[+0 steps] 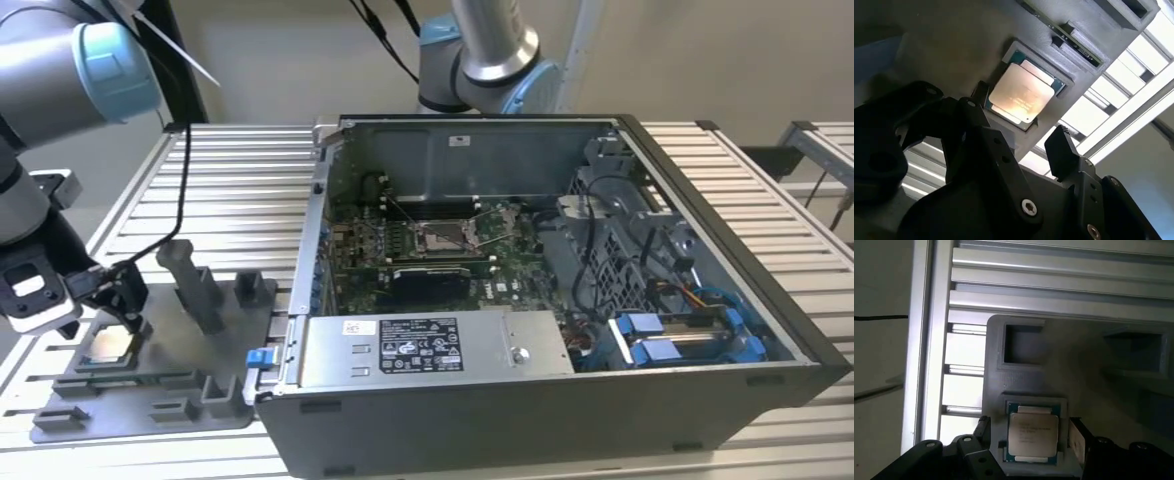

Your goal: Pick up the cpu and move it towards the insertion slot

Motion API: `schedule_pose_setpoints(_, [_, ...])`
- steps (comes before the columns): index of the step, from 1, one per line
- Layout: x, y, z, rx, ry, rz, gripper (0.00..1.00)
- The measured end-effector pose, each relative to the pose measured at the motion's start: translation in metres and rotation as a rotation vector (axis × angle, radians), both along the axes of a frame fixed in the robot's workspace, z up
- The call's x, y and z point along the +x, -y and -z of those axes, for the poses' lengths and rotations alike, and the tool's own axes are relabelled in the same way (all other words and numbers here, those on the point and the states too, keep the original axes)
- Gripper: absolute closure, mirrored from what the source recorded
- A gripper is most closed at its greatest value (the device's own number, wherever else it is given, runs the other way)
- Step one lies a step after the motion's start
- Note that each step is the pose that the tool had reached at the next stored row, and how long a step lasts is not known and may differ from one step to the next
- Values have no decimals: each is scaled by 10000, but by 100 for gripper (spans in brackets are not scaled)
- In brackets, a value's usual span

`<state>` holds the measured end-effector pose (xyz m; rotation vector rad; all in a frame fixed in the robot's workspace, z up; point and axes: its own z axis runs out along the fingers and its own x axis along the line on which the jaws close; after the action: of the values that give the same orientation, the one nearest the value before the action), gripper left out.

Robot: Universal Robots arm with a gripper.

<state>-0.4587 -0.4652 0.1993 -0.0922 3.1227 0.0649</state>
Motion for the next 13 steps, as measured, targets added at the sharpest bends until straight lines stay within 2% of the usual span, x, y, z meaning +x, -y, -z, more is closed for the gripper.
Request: schedule_pose_setpoints(13, [5, 58, 116, 0, 1, 135, 0])
